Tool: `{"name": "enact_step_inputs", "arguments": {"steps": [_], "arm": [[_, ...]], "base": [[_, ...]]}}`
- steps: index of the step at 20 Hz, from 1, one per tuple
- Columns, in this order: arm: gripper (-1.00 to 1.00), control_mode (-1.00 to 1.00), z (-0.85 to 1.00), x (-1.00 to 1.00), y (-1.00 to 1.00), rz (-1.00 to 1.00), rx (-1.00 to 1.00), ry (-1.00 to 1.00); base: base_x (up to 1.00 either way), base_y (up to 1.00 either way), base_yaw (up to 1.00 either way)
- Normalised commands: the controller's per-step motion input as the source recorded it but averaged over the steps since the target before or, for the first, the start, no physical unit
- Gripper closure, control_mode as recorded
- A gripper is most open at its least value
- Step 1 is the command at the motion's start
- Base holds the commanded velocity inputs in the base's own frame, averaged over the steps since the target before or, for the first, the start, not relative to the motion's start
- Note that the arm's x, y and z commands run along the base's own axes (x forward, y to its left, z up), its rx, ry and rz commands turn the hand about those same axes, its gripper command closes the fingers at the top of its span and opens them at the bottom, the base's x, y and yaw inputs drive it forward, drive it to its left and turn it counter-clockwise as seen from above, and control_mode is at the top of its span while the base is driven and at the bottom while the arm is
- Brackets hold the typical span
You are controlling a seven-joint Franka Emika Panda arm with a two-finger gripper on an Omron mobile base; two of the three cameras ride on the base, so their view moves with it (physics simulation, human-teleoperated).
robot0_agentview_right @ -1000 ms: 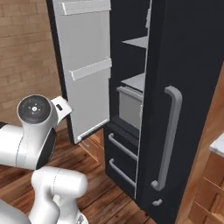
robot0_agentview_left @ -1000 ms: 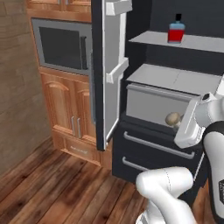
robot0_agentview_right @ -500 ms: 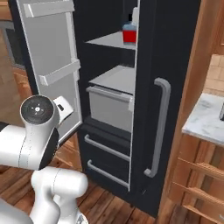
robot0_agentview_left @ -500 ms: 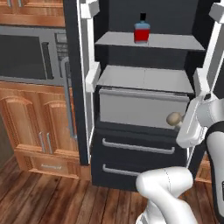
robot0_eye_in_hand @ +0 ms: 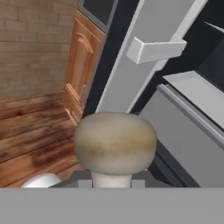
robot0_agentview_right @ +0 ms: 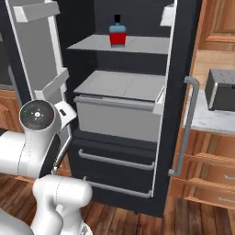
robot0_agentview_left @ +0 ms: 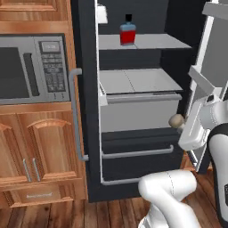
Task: Place the liquor on the top shelf of the fridge to keep it out of children's reach, and place the tomato and mushroom on lower shelves for easy access.
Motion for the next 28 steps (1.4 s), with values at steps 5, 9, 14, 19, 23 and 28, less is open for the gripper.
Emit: {"name": "enact_step_inputs", "arguments": {"steps": [5,9,14,19,23,28], "arm": [[1.0,1.0,0.0,0.0,0.0,0.0,0.0,0.0],[1.0,1.0,0.0,0.0,0.0,0.0,0.0,0.0],[1.0,1.0,0.0,0.0,0.0,0.0,0.0,0.0],[1.0,1.0,0.0,0.0,0.0,0.0,0.0,0.0],[1.0,1.0,0.0,0.0,0.0,0.0,0.0,0.0],[1.0,1.0,0.0,0.0,0.0,0.0,0.0,0.0]], "base": [[0.4,0.43,-0.45],[0.52,0.07,-0.29],[0.66,0.02,-0.22],[0.67,0.08,-0.12],[0.63,0.13,-0.05],[0.59,0.15,-0.01]]}}
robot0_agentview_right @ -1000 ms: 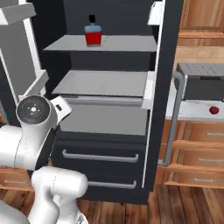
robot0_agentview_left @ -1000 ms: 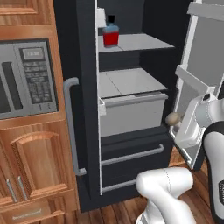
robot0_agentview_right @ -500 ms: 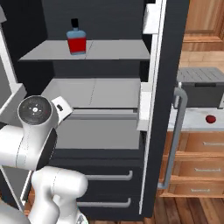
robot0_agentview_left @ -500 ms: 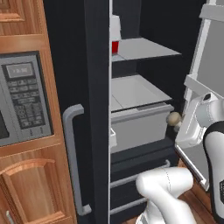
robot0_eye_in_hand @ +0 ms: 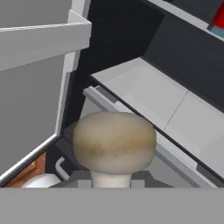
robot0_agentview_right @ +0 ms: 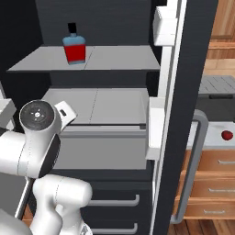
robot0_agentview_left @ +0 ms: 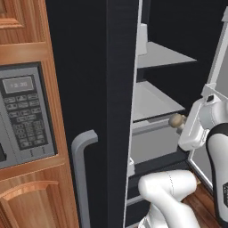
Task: Place the liquor on the top shelf of the fridge to keep it out of children's reach, and place the tomato and mushroom on lower shelves for easy access.
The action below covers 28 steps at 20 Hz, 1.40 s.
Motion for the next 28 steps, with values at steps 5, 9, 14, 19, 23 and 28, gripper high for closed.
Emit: {"name": "enact_step_inputs", "arguments": {"steps": [5,9,14,19,23,28], "arm": [[1.0,-1.0,-0.13,0.43,0.06,-0.03,0.0,-0.01],[1.0,-1.0,-0.26,0.64,0.0,-0.04,0.0,0.0],[1.0,-1.0,-0.26,0.67,0.0,-0.08,0.0,0.0],[1.0,-1.0,-0.26,0.71,0.0,-0.1,0.0,0.0],[1.0,-1.0,-0.29,0.68,0.0,-0.11,0.0,0.0],[1.0,-1.0,-0.3,0.53,0.0,-0.15,0.04,0.0]], "base": [[0.11,0.04,0.0],[0.0,0.0,0.0],[0.0,0.0,0.0],[0.0,0.0,0.0],[0.0,0.0,0.0],[0.0,0.0,0.0]]}}
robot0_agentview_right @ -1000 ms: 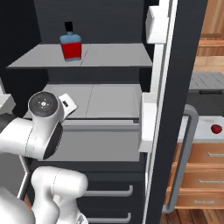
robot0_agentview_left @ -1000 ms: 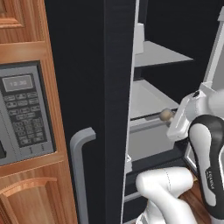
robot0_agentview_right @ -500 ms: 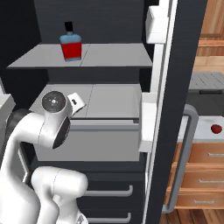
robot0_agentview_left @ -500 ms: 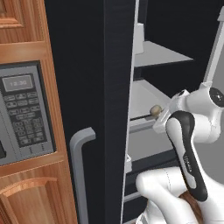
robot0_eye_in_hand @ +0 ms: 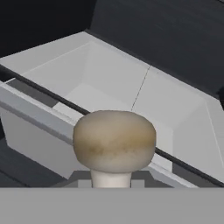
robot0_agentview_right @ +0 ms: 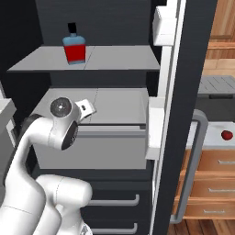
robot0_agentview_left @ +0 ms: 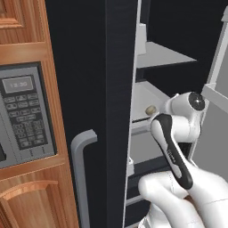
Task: Place the liquor on the top shelf of the fridge to keep it out of children's reach, and place the tomato and mushroom on lower shelves for easy access.
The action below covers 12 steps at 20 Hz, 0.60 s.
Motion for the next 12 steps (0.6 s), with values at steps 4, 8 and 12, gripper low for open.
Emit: {"name": "enact_step_inputs", "arguments": {"steps": [4,8,12], "arm": [[1.0,-1.0,-0.25,0.23,0.0,-0.17,0.1,0.0],[1.0,-1.0,-0.09,0.29,0.0,-0.16,0.14,0.01],[1.0,-1.0,-0.01,0.4,0.0,-0.12,0.1,0.03]], "base": [[0.0,0.0,0.0],[0.0,0.0,0.0],[0.0,0.0,0.0]]}}
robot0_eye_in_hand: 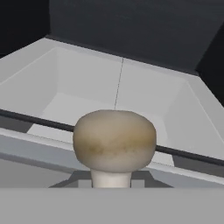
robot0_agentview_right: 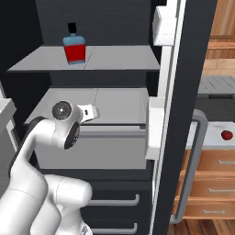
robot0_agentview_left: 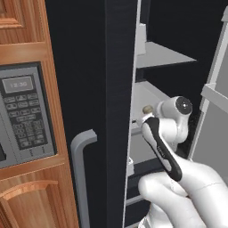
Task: Place the liquor on the top shelf of the fridge to keep it out of children's reach, and place the tomato and mushroom on lower shelves for easy access.
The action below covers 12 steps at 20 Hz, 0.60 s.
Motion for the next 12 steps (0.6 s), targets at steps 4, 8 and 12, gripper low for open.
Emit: {"name": "enact_step_inputs", "arguments": {"steps": [4,8,12], "arm": [[1.0,-1.0,0.0,0.49,0.0,-0.03,0.04,0.04],[1.0,-1.0,-0.11,0.5,0.0,0.0,0.01,0.04],[1.0,-1.0,-0.3,0.36,0.0,0.0,0.0,0.05]], "base": [[0.0,0.0,0.0],[0.0,0.0,0.0],[0.0,0.0,0.0]]}}
